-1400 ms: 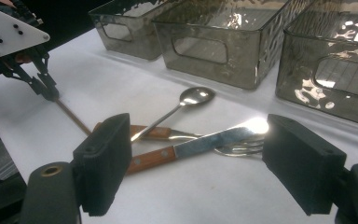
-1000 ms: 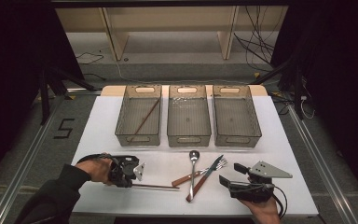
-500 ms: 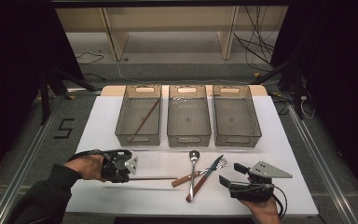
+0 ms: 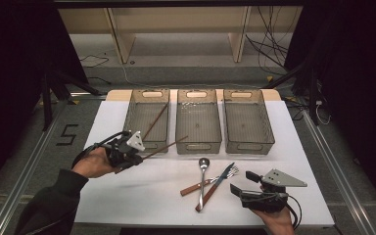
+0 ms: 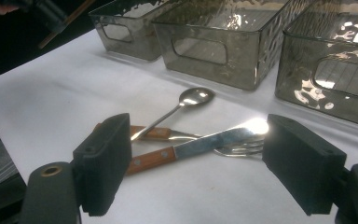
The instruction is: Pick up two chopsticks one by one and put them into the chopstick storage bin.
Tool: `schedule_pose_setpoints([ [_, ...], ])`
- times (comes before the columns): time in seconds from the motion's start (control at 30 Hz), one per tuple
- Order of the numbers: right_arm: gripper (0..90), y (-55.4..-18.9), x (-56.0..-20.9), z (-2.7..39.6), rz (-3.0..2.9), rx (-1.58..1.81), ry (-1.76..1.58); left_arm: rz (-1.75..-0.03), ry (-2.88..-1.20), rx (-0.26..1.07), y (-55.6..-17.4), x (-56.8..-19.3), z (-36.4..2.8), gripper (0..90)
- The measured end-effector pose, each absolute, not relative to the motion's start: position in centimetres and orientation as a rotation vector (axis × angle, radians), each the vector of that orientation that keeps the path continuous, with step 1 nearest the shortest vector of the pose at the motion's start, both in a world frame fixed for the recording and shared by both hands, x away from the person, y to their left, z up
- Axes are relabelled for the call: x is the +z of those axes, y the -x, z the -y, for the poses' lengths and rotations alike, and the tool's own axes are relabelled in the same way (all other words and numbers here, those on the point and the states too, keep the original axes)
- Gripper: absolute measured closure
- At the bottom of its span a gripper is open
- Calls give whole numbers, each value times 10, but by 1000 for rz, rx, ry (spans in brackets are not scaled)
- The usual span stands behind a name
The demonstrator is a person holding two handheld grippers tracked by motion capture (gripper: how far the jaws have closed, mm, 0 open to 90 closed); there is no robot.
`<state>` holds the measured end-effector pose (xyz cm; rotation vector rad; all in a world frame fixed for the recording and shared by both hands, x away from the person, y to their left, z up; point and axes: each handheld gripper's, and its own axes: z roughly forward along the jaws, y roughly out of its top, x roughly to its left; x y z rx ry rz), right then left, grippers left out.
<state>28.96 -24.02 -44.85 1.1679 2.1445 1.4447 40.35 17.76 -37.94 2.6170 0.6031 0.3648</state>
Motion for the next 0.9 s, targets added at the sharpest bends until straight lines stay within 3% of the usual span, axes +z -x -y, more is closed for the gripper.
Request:
schedule_pose_setpoints([
  [0.4, 246, -289, -448, 241, -2143, 1446, -1167, -892, -2383, 390, -442, -366, -181, 846],
  [0.9, 246, -289, -448, 241, -2142, 1448, -1168, -1039, -2225, 453, -481, -352, -194, 846],
])
